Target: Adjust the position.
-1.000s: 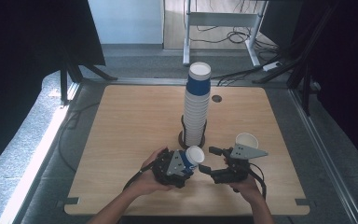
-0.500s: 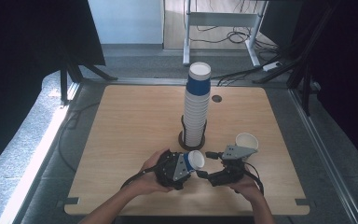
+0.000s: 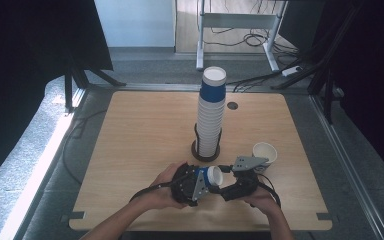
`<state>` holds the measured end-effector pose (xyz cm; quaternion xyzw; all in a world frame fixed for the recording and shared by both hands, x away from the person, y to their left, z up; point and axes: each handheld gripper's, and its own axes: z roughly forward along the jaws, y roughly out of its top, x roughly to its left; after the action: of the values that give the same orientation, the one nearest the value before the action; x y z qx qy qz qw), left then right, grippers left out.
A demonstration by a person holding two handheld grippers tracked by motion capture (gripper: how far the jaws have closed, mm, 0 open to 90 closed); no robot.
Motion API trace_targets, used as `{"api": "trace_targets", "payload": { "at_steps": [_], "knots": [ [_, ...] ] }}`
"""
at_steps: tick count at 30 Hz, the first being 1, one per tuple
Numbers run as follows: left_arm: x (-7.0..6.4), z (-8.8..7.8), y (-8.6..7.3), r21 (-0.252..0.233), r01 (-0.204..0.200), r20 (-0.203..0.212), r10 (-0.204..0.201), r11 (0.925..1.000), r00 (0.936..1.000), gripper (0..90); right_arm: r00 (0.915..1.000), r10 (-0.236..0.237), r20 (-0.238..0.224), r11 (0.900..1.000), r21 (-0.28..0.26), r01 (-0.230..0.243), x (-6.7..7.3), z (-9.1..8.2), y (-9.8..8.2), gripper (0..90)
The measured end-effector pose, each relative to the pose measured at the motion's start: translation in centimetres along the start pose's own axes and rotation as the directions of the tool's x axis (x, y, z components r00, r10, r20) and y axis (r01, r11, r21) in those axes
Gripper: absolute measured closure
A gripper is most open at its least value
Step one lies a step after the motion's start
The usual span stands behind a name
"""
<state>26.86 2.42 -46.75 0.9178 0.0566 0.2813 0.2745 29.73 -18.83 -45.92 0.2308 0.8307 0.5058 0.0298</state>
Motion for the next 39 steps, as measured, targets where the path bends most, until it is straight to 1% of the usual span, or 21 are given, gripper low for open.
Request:
{"api": "trace_targets", "payload": {
  "at_steps": [4,7,9,13,15,17,18,19,20,21,22,24,26,27,30,31,34,36,38,39],
  "knots": [
    [-0.1,0.0,0.1,-0.009,-0.008,0.009,0.009,0.9999,0.9999,20.5,0.9996,0.018,-0.024,1.0,0.009,-0.017,-0.2,0.5,-0.2,20.4],
    [-0.1,-0.1,0.2,-0.017,-0.01,0.014,0.01,0.9998,0.9999,20.4,0.9989,0.03,-0.037,1.0,0.004,-0.029,-0.4,0.7,-0.4,24.1],
    [-0.1,-0.1,0.2,-0.018,-0.01,0.016,0.011,0.9998,0.9998,20.3,0.9977,0.04,-0.054,0.999,-0.006,-0.041,-0.4,0.8,-0.5,25.2],
    [0.0,-0.2,0.1,-0.026,0.006,0.023,-0.005,0.9996,0.9997,19.7,0.9959,0.058,-0.07,0.998,-0.021,-0.059,-0.6,0.9,-0.6,26.0],
    [0.1,-0.3,0.1,-0.034,0.025,0.03,-0.024,0.9991,0.9993,18.1,0.9945,0.065,-0.082,0.997,-0.033,-0.068,-0.8,0.9,-0.6,26.6],
    [0.3,-0.4,0.1,-0.058,0.064,0.015,-0.063,0.9963,0.9979,13.7,0.9935,0.072,-0.088,0.996,-0.049,-0.077,-0.9,0.7,-0.6,26.9],
    [0.4,-0.5,0.0,-0.071,0.09,0.017,-0.089,0.9934,0.9958,11.5,0.9932,0.076,-0.088,0.995,-0.059,-0.081,-0.9,0.6,-0.7,26.9],
    [0.6,-0.6,-0.1,-0.09,0.121,0.028,-0.119,0.9885,0.9925,9.1,0.9923,0.084,-0.091,0.994,-0.069,-0.09,-1.0,0.4,-0.7,27.0],
    [0.8,-0.7,-0.2,-0.098,0.135,0.036,-0.132,0.986,0.9906,7.5,0.9912,0.091,-0.095,0.992,-0.081,-0.099,-1.1,0.2,-0.7,27.0],
    [1.0,-0.8,-0.4,-0.112,0.156,0.043,-0.152,0.9815,0.9875,6.4,0.9898,0.101,-0.1,0.989,-0.097,-0.111,-1.2,0.0,-0.8,27.0],
    [1.1,-0.9,-0.5,-0.12,0.169,0.049,-0.164,0.9784,0.9853,5.9,0.9885,0.109,-0.105,0.986,-0.112,-0.121,-1.2,-0.1,-0.8,27.1],
    [1.3,-1.2,-0.7,-0.133,0.189,0.041,-0.185,0.973,0.9818,4.6,0.9843,0.128,-0.122,0.98,-0.138,-0.145,-1.4,-0.4,-0.8,27.1],
    [1.4,-1.4,-0.9,-0.146,0.203,0.041,-0.199,0.9683,0.9791,4.4,0.9807,0.147,-0.129,0.973,-0.157,-0.166,-1.5,-0.6,-0.9,27.1],
    [1.5,-1.5,-0.8,-0.148,0.204,0.037,-0.201,0.9677,0.9789,4.1,0.9791,0.155,-0.132,0.971,-0.162,-0.175,-1.5,-0.6,-0.9,27.1],
    [1.6,-1.7,-0.5,-0.145,0.185,0.03,-0.182,0.9721,0.9828,4.1,0.9754,0.17,-0.14,0.967,-0.169,-0.193,-1.5,-0.5,-1.1,27.1],
    [1.6,-1.7,-0.4,-0.143,0.179,0.028,-0.177,0.9734,0.9839,4.1,0.9754,0.171,-0.14,0.966,-0.171,-0.194,-1.5,-0.5,-1.1,27.1],
    [1.6,-1.7,0.2,-0.136,0.153,0.022,-0.151,0.9789,0.9883,4.5,0.9712,0.191,-0.142,0.961,-0.177,-0.215,-1.6,-0.5,-1.3,27.1],
    [1.5,-1.6,0.5,-0.129,0.142,0.024,-0.141,0.9814,0.9898,4.8,0.9677,0.201,-0.152,0.956,-0.186,-0.227,-1.6,-0.5,-1.4,27.1],
    [1.4,-1.3,0.7,-0.119,0.13,0.026,-0.128,0.9843,0.9915,5.0,0.967,0.204,-0.154,0.955,-0.188,-0.231,-1.6,-0.6,-1.4,27.1],
    [1.4,-1.2,0.8,-0.121,0.129,0.027,-0.126,0.9842,0.9916,5.5,0.9668,0.203,-0.154,0.954,-0.191,-0.231,-1.6,-0.6,-1.4,27.1]
  ]
}}
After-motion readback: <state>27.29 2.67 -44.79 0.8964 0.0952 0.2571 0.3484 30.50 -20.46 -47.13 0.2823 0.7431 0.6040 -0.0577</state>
